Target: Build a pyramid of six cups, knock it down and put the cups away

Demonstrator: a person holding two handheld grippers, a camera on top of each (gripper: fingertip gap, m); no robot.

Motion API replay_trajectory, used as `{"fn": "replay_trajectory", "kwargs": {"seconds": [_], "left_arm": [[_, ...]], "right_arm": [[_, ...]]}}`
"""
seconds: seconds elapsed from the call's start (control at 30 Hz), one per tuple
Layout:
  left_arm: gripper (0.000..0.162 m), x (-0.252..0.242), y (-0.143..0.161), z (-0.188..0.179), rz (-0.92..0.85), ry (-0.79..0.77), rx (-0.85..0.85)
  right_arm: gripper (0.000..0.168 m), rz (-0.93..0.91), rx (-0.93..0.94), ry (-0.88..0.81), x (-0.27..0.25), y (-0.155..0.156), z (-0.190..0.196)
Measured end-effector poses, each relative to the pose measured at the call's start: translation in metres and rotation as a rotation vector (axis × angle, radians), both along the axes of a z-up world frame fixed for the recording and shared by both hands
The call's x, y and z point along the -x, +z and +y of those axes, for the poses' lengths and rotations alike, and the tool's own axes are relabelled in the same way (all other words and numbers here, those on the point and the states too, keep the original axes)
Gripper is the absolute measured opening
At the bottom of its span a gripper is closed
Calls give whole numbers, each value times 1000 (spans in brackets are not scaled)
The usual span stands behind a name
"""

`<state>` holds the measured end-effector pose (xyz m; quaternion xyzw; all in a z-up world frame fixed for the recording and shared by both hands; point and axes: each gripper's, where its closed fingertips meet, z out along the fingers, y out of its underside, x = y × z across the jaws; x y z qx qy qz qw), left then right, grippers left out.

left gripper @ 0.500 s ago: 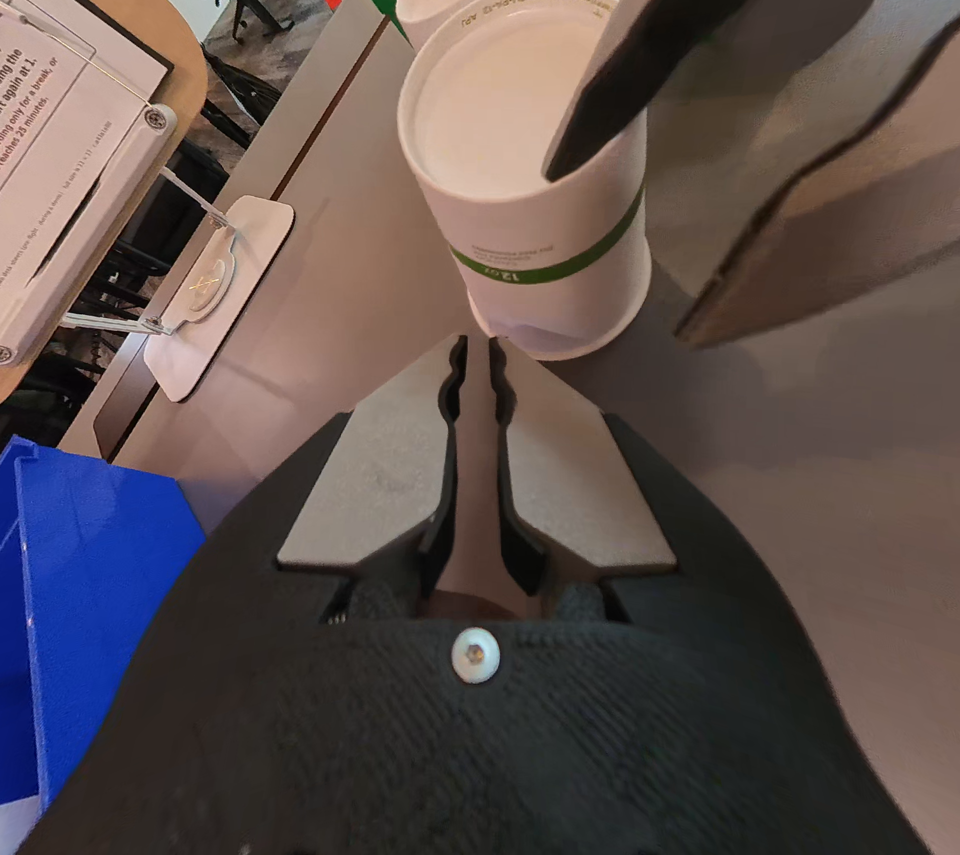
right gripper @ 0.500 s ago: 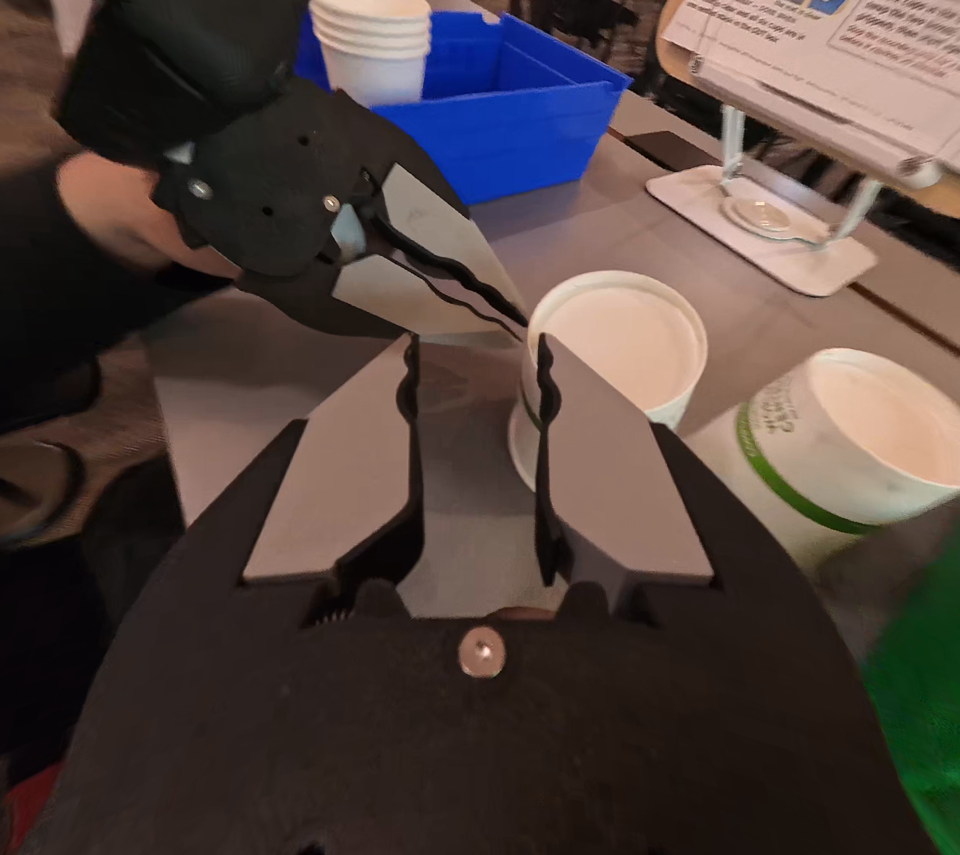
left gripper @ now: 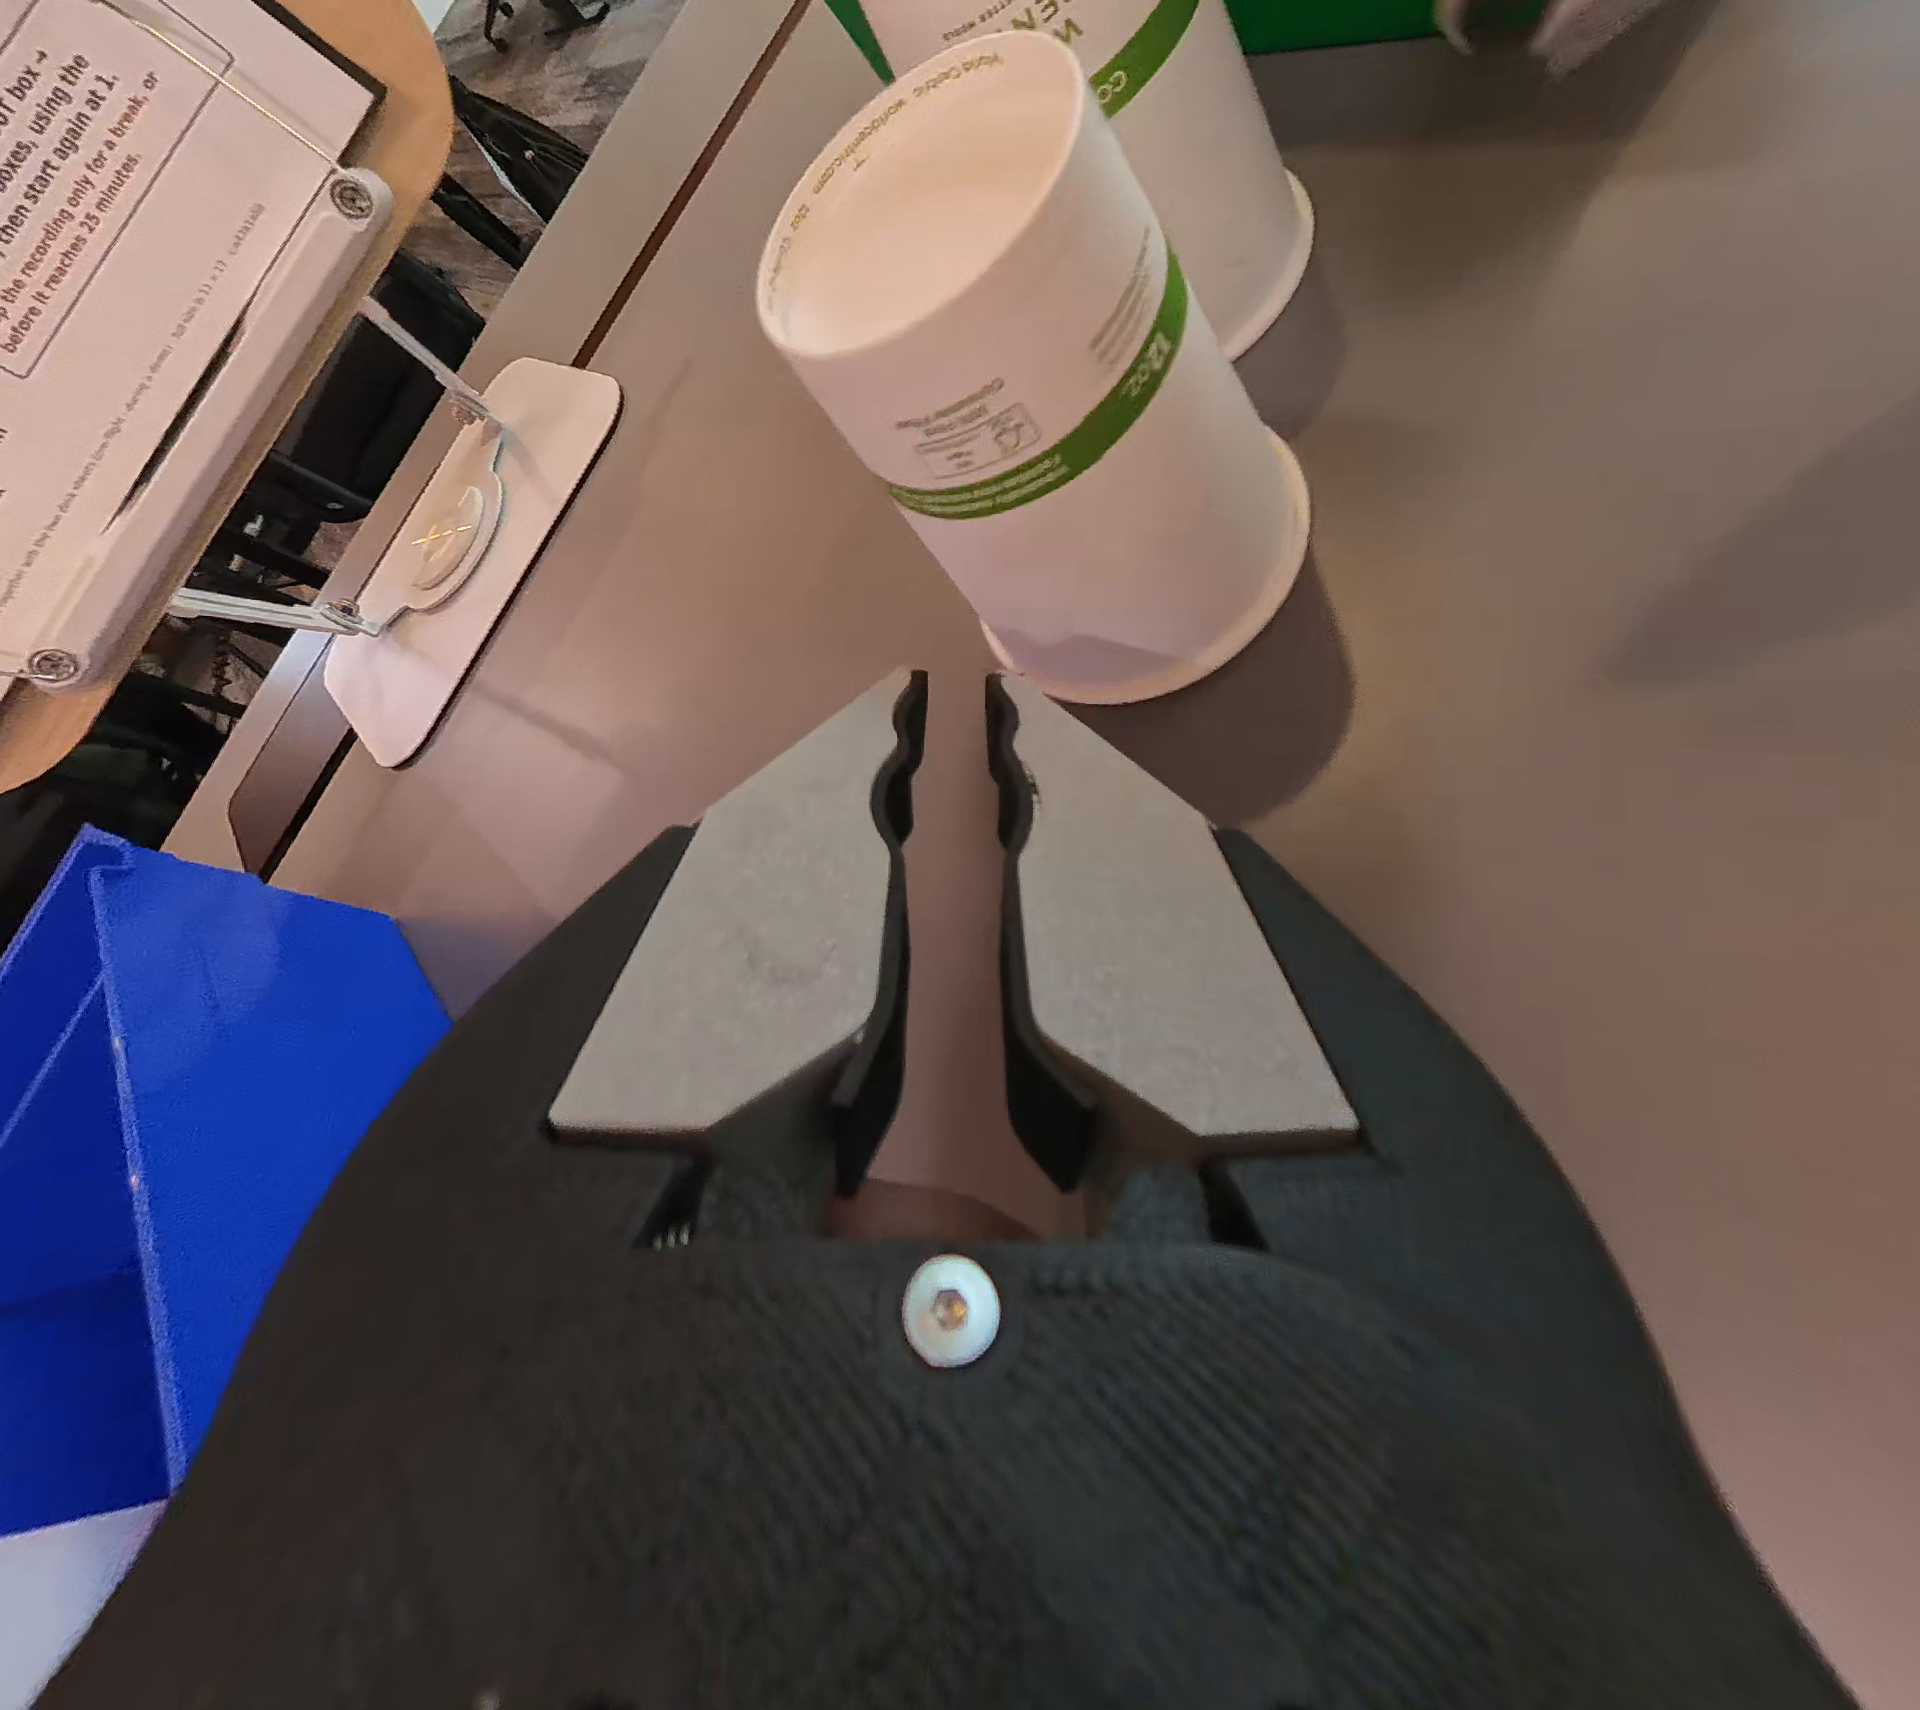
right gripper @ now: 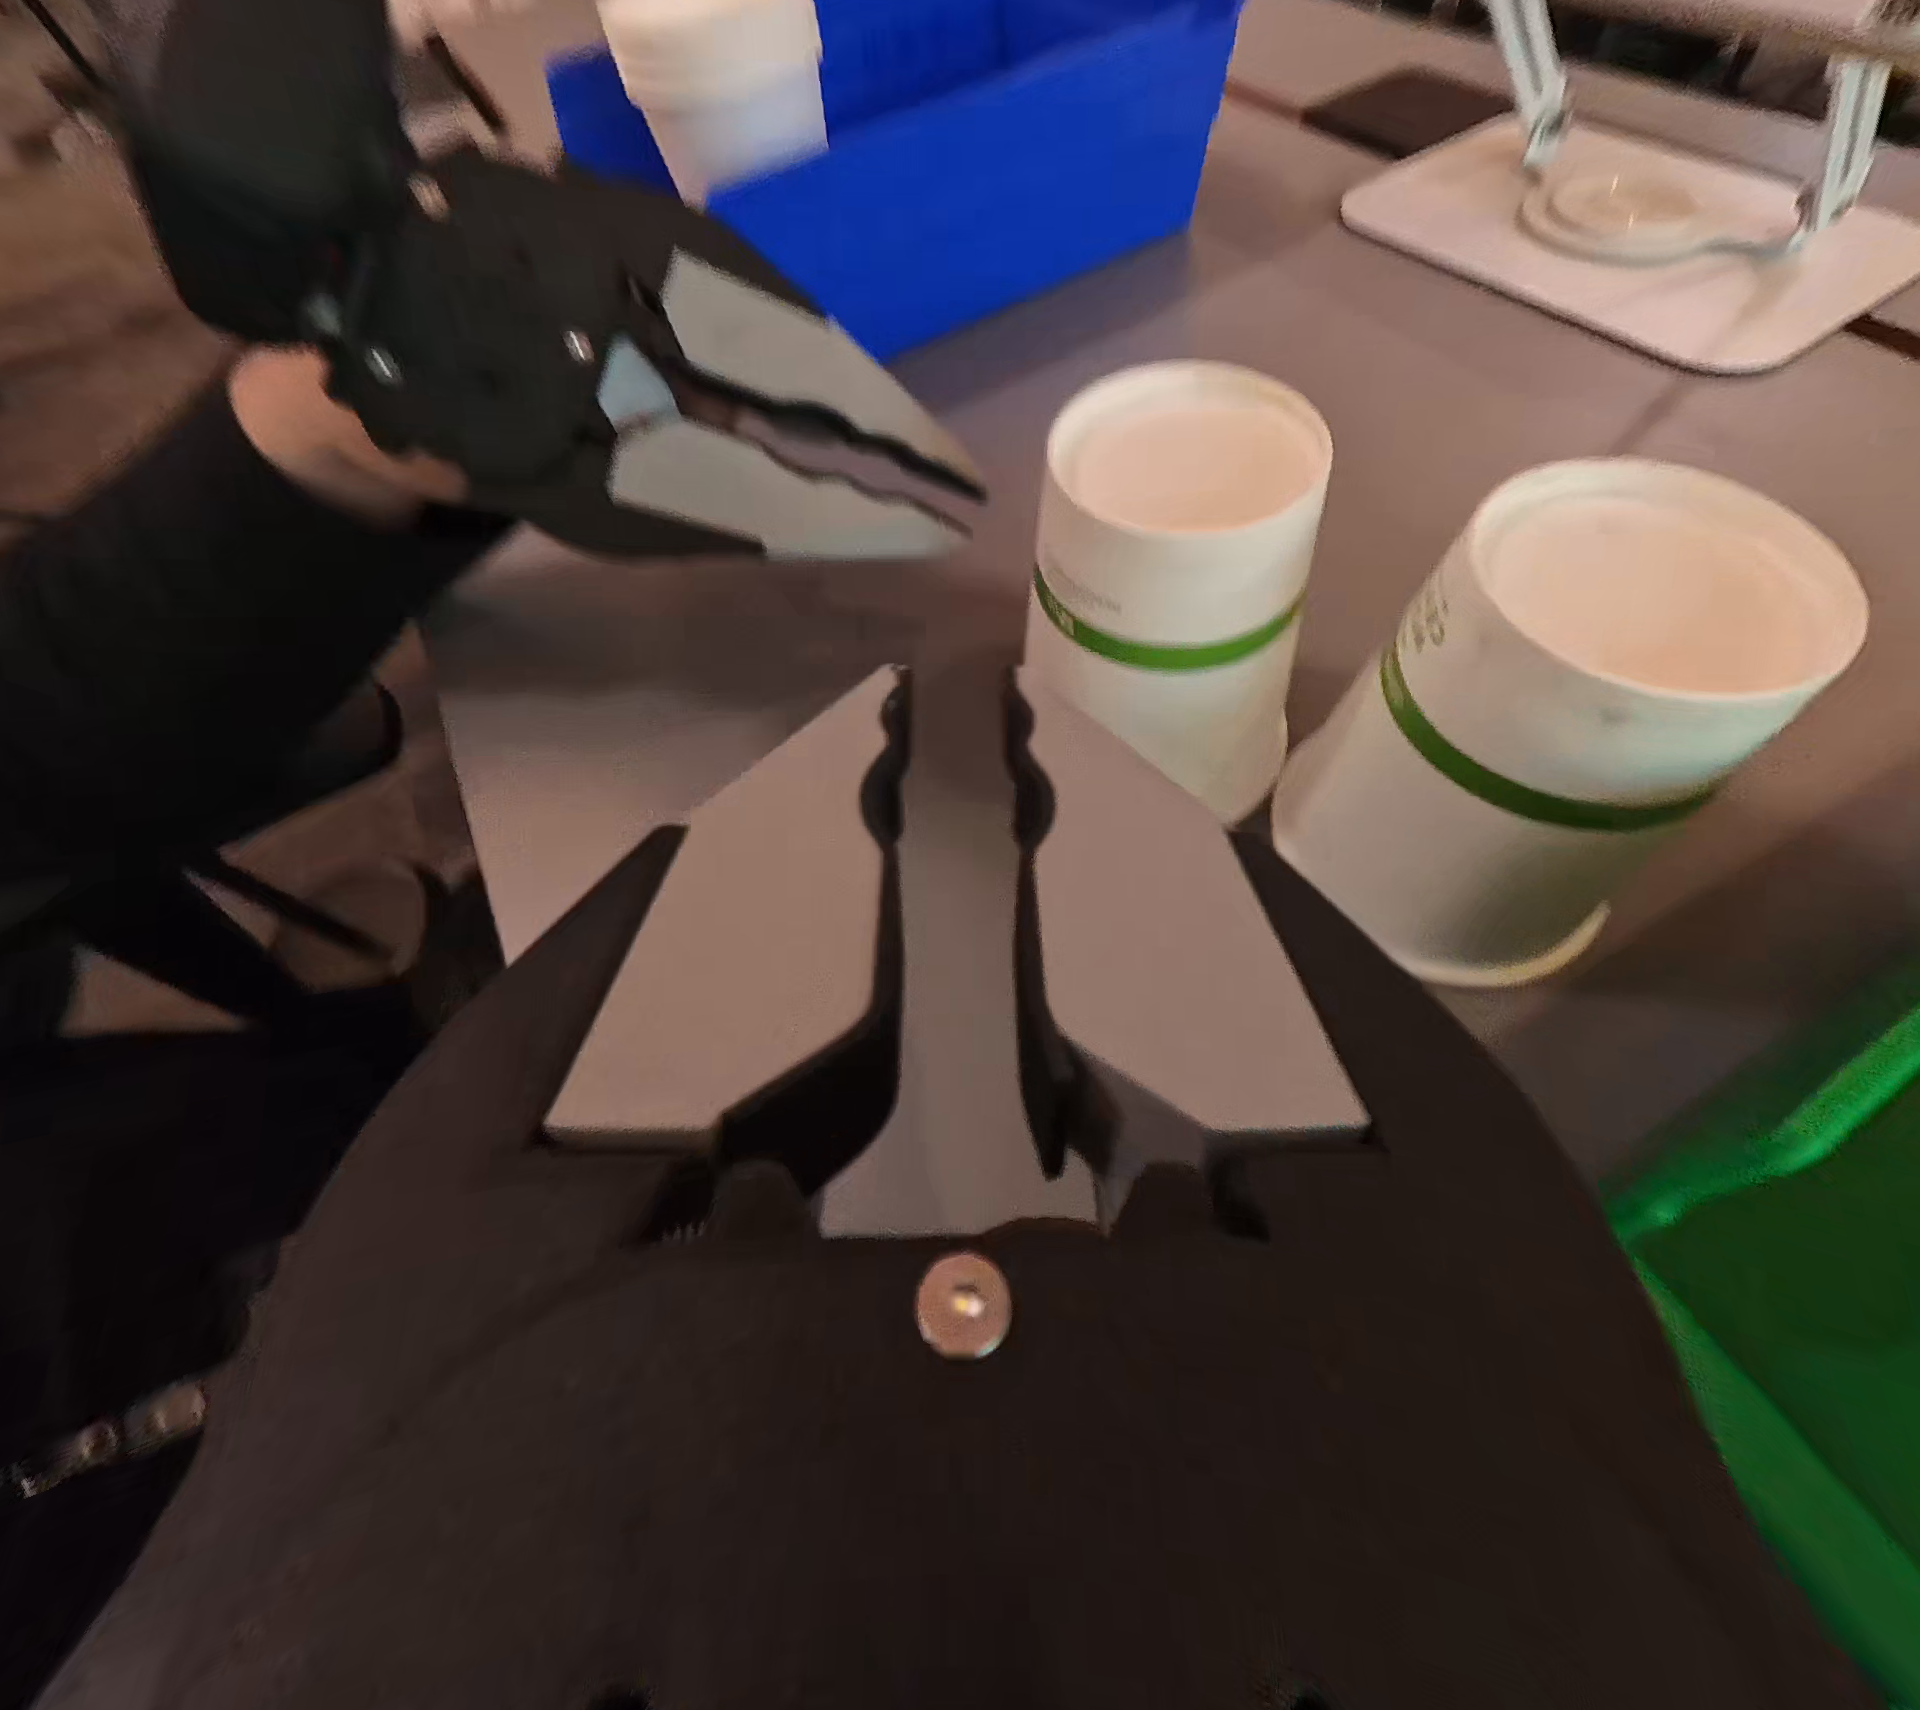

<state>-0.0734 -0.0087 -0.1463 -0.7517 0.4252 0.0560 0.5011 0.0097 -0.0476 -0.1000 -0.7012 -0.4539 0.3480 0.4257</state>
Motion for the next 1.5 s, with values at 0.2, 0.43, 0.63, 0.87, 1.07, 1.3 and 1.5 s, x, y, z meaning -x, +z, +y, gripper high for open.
{"fn": "replay_trajectory", "kwargs": {"seconds": [0.2, 0.43, 0.63, 0.87, 1.07, 1.3, 1.5], "left_arm": [[9, 0, -6, -2, 7, -9, 38], [6, -28, -36, -30, 31, -173, 198], [2, -42, -28, -4, -9, -92, 55], [0, -28, -40, 21, 87, 19, -47], [0, -21, -32, 27, 43, 59, -77], [0, -6, -26, 40, 117, 131, -191], [0, 1, -25, 43, 115, 156, -195]], "right_arm": [[0, -255, -55, -101, 0, -53, 22], [0, -257, -297, -333, 16, -61, 60], [2, -142, -248, -360, -1, -40, 65], [12, -226, -120, -294, -37, -33, 57], [10, -390, -51, -392, -69, -59, 72], [0, -437, -164, -498, -81, -68, 96], [0, -382, -253, -630, -80, -64, 113]]}}
